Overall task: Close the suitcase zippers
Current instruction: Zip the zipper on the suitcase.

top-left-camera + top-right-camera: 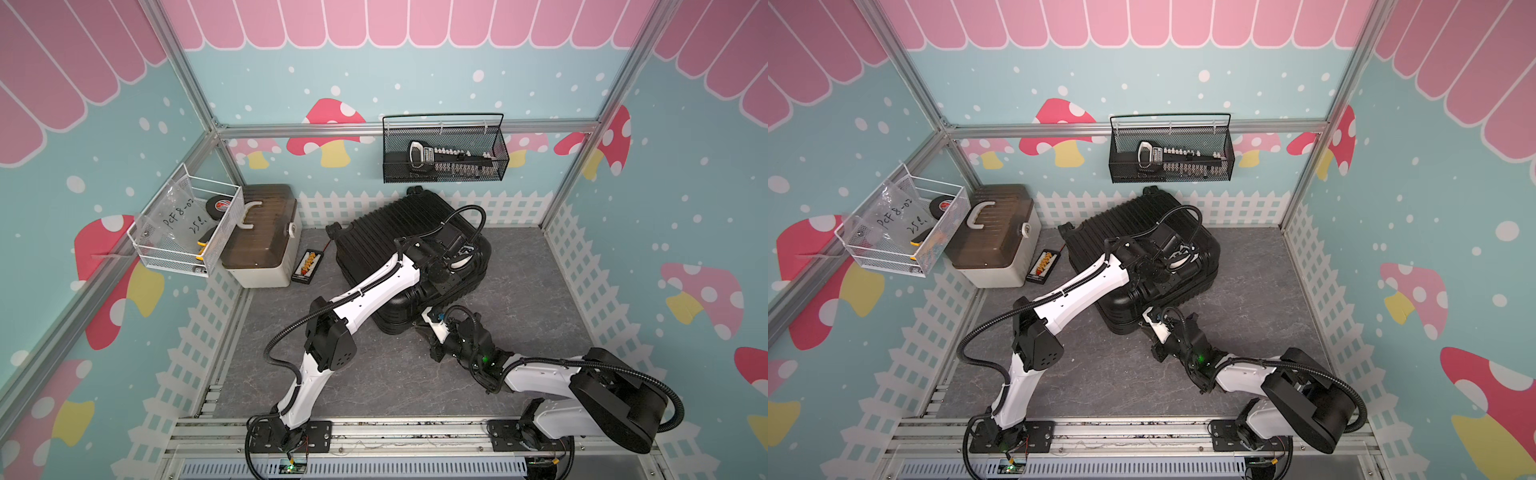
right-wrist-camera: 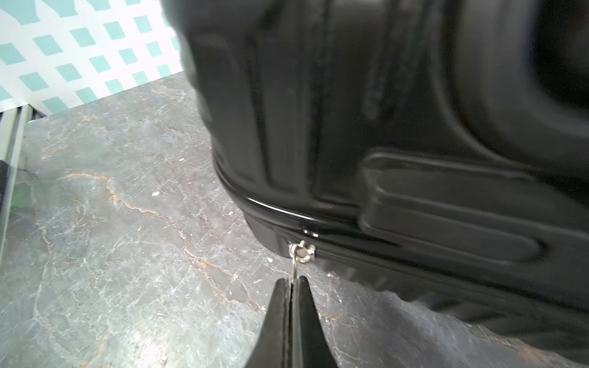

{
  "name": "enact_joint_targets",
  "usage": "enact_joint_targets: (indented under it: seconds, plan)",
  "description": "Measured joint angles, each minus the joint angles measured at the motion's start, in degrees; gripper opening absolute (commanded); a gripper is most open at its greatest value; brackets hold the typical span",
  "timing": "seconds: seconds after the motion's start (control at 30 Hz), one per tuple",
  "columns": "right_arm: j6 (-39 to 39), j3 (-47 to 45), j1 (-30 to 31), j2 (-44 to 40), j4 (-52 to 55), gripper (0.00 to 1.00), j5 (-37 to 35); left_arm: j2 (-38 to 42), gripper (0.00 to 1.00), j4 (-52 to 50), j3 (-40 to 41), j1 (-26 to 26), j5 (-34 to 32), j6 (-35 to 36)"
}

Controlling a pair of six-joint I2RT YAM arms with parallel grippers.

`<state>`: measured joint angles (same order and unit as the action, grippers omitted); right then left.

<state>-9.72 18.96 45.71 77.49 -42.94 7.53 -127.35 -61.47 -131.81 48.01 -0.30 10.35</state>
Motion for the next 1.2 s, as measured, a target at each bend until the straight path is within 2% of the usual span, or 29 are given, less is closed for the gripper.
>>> enact_joint_targets:
  seconds: [0.43, 0.77, 0.83, 0.97, 1.07, 1.2]
  plan:
    - [-0.37, 3.02, 4.33, 3.52, -0.50, 0.00, -0.13, -1.25, 0.03, 1.25, -1.53, -0.28, 1.49, -2.03]
    - [-1.18, 6.12, 7.87, 7.28, -1.51, 0.00, -3.37, -1.75, 0.03, 1.31, -2.16, -0.44, 2.32, -2.67]
    - [-1.36, 6.21, 8.28, 7.65, -1.90, 0.00, -4.44, -1.77, 0.09, 1.31, -2.23, -0.48, 2.54, -2.71]
    - [-2.14, 5.95, 9.38, 7.67, -2.23, 0.00, -7.52, -1.68, 0.39, 1.64, -2.23, -0.66, 3.34, -2.60]
    - [-2.86, 5.31, 10.38, 7.58, -2.49, 0.00, -9.53, -1.77, 0.46, 6.88, -2.14, -0.63, 4.20, -1.62]
    - [-3.74, 4.74, 11.41, 7.48, -2.51, 0.00, -11.15, -0.98, 0.49, 11.34, -2.14, -0.63, 4.68, -0.94]
